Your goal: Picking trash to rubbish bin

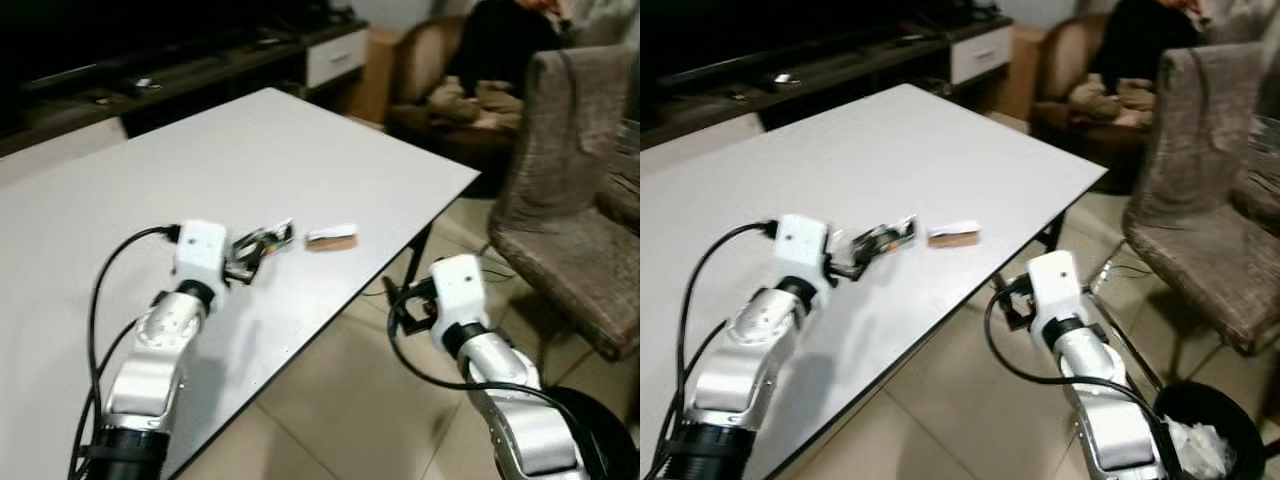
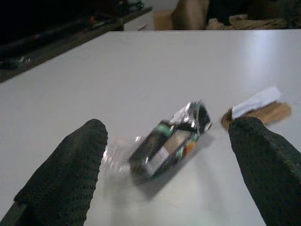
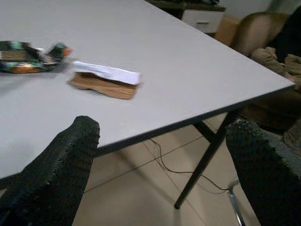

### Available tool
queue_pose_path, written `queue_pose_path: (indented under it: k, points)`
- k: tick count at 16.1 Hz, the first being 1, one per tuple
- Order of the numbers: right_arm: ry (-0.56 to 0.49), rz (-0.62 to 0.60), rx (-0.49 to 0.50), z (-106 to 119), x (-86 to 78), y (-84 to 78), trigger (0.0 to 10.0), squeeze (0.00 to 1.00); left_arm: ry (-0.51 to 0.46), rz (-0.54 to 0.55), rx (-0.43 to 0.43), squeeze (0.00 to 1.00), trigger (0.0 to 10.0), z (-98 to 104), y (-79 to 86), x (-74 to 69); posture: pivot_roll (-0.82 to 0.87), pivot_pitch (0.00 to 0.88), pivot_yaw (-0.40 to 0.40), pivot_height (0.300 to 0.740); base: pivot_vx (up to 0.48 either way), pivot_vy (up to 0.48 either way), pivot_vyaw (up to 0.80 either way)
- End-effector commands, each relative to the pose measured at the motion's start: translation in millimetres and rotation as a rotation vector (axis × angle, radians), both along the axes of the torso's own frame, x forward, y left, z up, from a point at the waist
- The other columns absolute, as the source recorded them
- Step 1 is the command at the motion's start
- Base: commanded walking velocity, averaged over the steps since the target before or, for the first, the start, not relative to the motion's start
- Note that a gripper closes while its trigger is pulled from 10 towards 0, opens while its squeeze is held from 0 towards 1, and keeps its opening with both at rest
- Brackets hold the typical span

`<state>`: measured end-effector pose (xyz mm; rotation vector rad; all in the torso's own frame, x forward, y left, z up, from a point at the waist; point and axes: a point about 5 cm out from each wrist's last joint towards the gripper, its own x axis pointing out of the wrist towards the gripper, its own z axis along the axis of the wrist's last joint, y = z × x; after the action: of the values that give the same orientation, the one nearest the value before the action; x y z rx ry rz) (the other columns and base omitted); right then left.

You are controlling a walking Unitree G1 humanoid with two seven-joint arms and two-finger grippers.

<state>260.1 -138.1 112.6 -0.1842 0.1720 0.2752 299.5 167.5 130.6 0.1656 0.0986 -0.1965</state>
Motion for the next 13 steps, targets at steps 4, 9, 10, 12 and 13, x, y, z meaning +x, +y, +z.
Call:
queue_pose_path:
  k: [4,9,10,12,13]
  points:
    - [0.046,0.044,-0.044,-9,0.6,-0.6,10.0,0.00,0.006,0.041,0.028,0.00,10.0,-5,11.1,3.4,-0.02,0.000,-0.024,0.740,0.320,0.000,0.00]
    - [0.028,0.052,-0.037,-7,6.2,3.4,10.0,0.00,0.014,0.061,-0.026,0.05,10.0,-1,30.9,24.0,-0.01,0.000,-0.027,0.740,0.000,0.000,0.00]
    - [0.021,0.056,-0.041,-5,7.7,5.0,10.0,0.00,0.015,-0.026,-0.088,1.00,10.0,1,24.2,30.2,-0.02,0.000,-0.021,0.740,0.000,0.000,0.00]
    - [0.020,0.072,-0.044,-3,7.0,7.0,10.0,0.00,0.027,-0.163,-0.103,1.00,10.0,1,10.8,40.4,-0.02,0.000,-0.015,0.740,0.000,0.000,0.00]
    - [0.019,0.098,-0.048,-2,3.7,8.7,10.0,0.00,0.049,-0.193,-0.064,1.00,10.0,-3,8.1,46.3,-0.03,0.000,-0.006,0.740,0.000,0.000,0.00]
